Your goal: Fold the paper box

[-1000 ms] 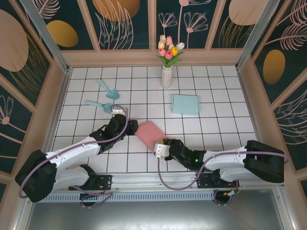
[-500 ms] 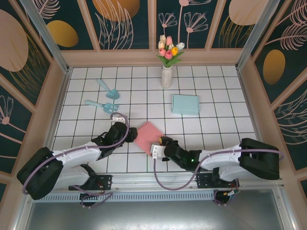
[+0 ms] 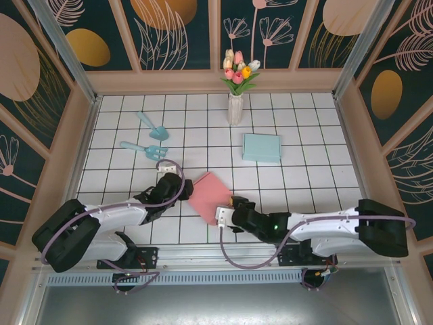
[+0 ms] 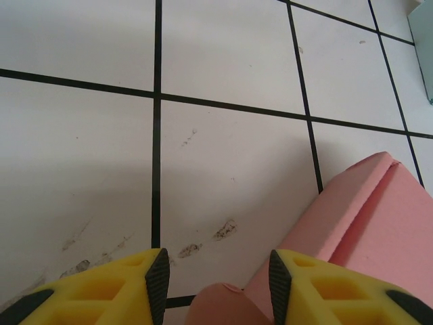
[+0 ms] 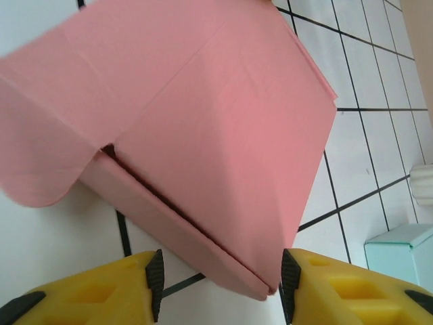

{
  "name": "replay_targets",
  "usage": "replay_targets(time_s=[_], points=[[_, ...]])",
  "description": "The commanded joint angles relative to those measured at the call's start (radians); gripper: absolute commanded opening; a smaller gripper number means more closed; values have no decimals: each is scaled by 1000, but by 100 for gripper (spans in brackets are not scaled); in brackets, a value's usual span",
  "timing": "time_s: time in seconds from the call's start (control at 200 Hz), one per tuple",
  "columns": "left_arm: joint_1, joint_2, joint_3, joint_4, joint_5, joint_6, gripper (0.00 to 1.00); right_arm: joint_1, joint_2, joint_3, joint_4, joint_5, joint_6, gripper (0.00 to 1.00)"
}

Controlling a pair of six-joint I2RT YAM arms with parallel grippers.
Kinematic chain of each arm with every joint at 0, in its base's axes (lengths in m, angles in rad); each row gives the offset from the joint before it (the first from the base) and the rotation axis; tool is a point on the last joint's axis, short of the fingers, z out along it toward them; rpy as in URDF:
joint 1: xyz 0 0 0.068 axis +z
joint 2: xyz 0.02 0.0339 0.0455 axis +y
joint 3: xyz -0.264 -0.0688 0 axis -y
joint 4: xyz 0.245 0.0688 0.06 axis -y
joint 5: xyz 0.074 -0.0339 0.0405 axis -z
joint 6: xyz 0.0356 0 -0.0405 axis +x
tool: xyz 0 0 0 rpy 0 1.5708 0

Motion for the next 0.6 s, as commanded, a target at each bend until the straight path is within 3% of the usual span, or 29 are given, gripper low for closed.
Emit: replay_targets(time_s=[0.0, 0.09, 0.195, 0.32, 0.4, 0.48, 0.596], points=[[-5, 8, -7, 19, -29, -17, 46, 24, -80, 63, -50, 57, 189, 56], [-6, 1, -15, 32, -25, -29, 46, 17, -111, 120, -79, 71, 416, 57], [-6, -8, -20, 40, -18, -39, 45, 9, -99, 171, -115, 181, 790, 57], [-6, -16, -17, 29, -23, -43, 45, 9, -73, 177, -187, 332, 1357, 61], [-6, -26, -22, 31, -18, -49, 45, 10, -44, 189, -343, 377, 1842, 66], [-6, -43, -26, 33, -17, -51, 45, 20, -15, 184, -369, 348, 2038, 66], [-5, -57, -23, 22, -29, -46, 45, 44, 40, 182, -312, 321, 2122, 66]])
